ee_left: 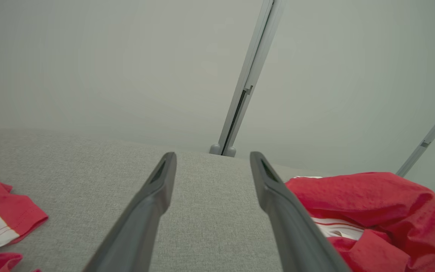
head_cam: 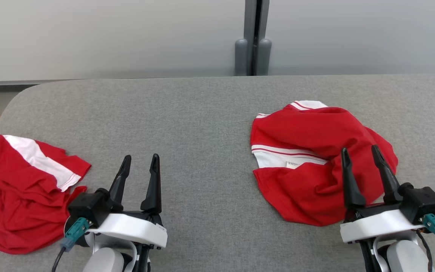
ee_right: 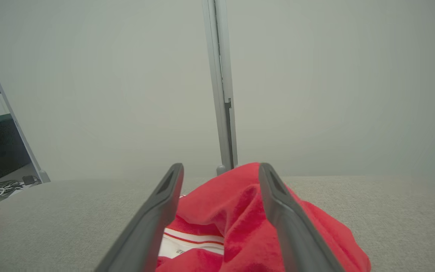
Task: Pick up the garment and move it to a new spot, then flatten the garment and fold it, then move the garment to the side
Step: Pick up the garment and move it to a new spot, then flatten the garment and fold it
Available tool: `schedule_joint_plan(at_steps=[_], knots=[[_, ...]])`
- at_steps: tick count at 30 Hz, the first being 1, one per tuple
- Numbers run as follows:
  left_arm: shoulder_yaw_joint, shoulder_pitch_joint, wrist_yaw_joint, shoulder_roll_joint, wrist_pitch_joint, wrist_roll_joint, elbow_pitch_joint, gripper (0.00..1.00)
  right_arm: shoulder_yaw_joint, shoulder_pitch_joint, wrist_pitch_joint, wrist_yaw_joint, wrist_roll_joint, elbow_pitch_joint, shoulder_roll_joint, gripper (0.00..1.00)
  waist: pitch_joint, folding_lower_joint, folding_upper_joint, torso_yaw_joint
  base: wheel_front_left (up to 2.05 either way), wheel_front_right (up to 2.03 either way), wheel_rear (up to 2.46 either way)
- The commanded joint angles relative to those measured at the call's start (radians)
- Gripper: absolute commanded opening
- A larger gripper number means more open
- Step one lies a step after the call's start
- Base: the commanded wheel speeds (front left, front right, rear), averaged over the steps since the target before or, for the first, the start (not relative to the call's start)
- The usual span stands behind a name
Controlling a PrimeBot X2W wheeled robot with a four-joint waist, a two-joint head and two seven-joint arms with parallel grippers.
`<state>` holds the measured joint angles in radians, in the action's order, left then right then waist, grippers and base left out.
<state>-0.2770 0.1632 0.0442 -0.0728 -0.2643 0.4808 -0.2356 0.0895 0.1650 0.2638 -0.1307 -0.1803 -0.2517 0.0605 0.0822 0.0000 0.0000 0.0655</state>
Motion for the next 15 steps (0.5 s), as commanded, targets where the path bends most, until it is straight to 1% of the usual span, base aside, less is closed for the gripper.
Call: schedule_joint_plan(at_steps=[1,6,11,12,14,15], knots=[[0.005,0.002,-0.005,0.0,0.0,-0.007,0.003,1.0,0.002,-0.007,0.001,0.0,0.008,-0.004,0.007,1.0,-0.001,0.0,0.0,0.006,0.0,0.0,0.0],[0.02,0.009,-0.031,0.013,0.0,-0.04,-0.007,1.0,0.014,0.012,0.001,0.0,0.013,-0.004,0.017,1.0,0.004,0.0,0.0,0.024,0.0,0.0,0.0],[0.014,0.028,-0.046,0.02,0.0,-0.053,-0.019,1.0,0.102,0.058,-0.007,0.0,0.032,-0.045,0.048,1.0,0.026,0.0,0.0,0.046,0.0,0.0,0.0],[0.01,0.031,-0.05,0.02,0.0,-0.056,-0.022,1.0,0.122,0.074,-0.021,0.0,0.027,-0.057,0.052,1.0,0.034,0.0,0.0,0.051,0.0,0.0,0.0],[-0.003,0.036,-0.051,0.02,0.0,-0.042,-0.025,1.0,0.144,0.105,-0.084,0.0,0.001,-0.102,0.053,1.0,0.048,0.0,0.0,0.064,0.0,0.0,0.0],[-0.012,0.04,-0.049,0.021,0.0,-0.035,-0.025,1.0,0.155,0.129,-0.118,0.0,0.006,-0.122,0.064,1.0,0.056,0.0,0.0,0.073,0.0,0.0,0.0]])
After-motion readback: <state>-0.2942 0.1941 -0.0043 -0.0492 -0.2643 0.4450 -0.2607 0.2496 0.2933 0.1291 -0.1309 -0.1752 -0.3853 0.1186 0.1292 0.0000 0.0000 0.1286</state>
